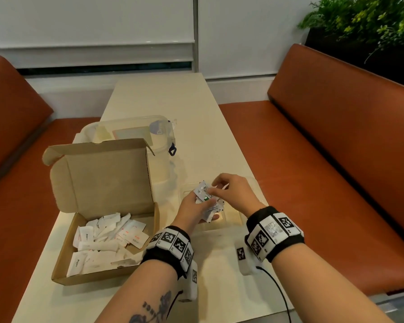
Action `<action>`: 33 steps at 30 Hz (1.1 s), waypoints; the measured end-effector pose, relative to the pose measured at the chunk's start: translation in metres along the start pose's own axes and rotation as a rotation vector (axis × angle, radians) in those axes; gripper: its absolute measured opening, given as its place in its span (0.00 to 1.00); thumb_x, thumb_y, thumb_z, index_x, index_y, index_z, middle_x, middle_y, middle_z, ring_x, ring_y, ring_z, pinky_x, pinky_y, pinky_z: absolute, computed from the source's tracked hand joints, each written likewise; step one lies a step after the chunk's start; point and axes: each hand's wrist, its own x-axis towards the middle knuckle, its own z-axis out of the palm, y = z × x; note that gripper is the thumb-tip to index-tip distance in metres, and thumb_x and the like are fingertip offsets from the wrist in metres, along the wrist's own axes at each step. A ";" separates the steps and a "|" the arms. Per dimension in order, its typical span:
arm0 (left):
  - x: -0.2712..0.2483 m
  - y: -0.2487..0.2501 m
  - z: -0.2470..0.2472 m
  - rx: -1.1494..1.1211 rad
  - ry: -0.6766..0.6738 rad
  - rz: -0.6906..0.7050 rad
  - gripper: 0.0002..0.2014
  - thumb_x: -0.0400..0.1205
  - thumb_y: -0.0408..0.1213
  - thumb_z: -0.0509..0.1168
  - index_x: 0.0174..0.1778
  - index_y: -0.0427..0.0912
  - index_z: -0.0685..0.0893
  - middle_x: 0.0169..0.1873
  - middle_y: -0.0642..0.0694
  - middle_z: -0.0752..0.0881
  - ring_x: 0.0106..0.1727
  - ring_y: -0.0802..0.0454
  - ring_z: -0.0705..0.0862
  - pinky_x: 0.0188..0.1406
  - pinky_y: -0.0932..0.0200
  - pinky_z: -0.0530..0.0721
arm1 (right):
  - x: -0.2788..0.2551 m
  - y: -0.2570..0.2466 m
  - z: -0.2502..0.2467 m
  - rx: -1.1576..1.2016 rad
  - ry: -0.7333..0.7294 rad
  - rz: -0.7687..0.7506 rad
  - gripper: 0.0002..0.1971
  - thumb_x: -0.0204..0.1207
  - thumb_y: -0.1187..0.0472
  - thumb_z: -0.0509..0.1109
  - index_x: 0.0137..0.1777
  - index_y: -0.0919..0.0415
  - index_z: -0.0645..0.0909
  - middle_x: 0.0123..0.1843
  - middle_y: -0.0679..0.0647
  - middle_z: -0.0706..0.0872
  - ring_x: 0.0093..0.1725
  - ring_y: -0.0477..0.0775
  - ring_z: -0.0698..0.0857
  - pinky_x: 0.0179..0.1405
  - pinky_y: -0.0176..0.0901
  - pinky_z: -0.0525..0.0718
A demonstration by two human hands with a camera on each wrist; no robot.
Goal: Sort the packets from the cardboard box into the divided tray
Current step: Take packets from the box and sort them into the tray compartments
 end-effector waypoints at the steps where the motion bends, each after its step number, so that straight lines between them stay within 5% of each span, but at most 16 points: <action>1: -0.001 0.000 0.000 0.001 -0.014 0.002 0.18 0.79 0.25 0.68 0.63 0.41 0.80 0.50 0.39 0.88 0.44 0.47 0.90 0.34 0.54 0.89 | 0.001 -0.001 0.002 0.028 -0.021 0.016 0.11 0.70 0.55 0.78 0.48 0.57 0.83 0.40 0.50 0.85 0.34 0.43 0.79 0.32 0.31 0.73; 5: -0.004 0.002 -0.002 -0.004 -0.053 -0.001 0.18 0.76 0.23 0.71 0.60 0.40 0.80 0.48 0.39 0.89 0.42 0.48 0.91 0.34 0.53 0.89 | 0.003 0.002 0.007 0.088 -0.040 0.074 0.14 0.66 0.61 0.81 0.48 0.56 0.80 0.36 0.51 0.81 0.32 0.45 0.78 0.28 0.28 0.73; 12: -0.006 0.001 -0.008 -0.051 -0.002 0.025 0.19 0.75 0.24 0.72 0.61 0.39 0.81 0.55 0.36 0.87 0.51 0.42 0.89 0.38 0.56 0.88 | 0.002 0.008 0.007 0.439 0.103 0.183 0.08 0.72 0.68 0.75 0.44 0.62 0.78 0.37 0.60 0.85 0.38 0.58 0.88 0.37 0.47 0.88; 20: -0.001 0.006 0.000 -0.166 0.054 0.085 0.14 0.78 0.29 0.70 0.60 0.40 0.82 0.53 0.39 0.89 0.50 0.46 0.89 0.37 0.58 0.88 | -0.005 0.009 0.014 0.698 0.214 0.281 0.11 0.72 0.65 0.75 0.36 0.59 0.75 0.41 0.58 0.86 0.37 0.50 0.82 0.31 0.33 0.75; 23: -0.001 0.005 0.004 -0.143 0.066 0.095 0.14 0.79 0.28 0.70 0.59 0.38 0.82 0.52 0.39 0.89 0.46 0.48 0.90 0.35 0.58 0.88 | -0.010 0.013 0.016 0.624 0.174 0.268 0.11 0.70 0.65 0.76 0.38 0.59 0.75 0.43 0.58 0.83 0.38 0.51 0.81 0.33 0.35 0.75; 27: -0.002 0.003 0.004 -0.049 0.048 0.099 0.11 0.78 0.25 0.70 0.52 0.43 0.82 0.52 0.38 0.87 0.46 0.46 0.89 0.32 0.57 0.89 | -0.009 0.011 0.001 0.353 0.126 0.117 0.14 0.70 0.63 0.77 0.56 0.57 0.81 0.47 0.49 0.83 0.39 0.46 0.82 0.36 0.30 0.78; 33: -0.001 -0.002 0.002 -0.062 0.118 0.094 0.08 0.79 0.27 0.70 0.51 0.41 0.83 0.50 0.37 0.88 0.42 0.46 0.89 0.34 0.55 0.89 | -0.003 0.020 -0.025 0.176 0.019 0.131 0.04 0.71 0.67 0.76 0.41 0.59 0.85 0.36 0.53 0.88 0.32 0.43 0.83 0.27 0.25 0.80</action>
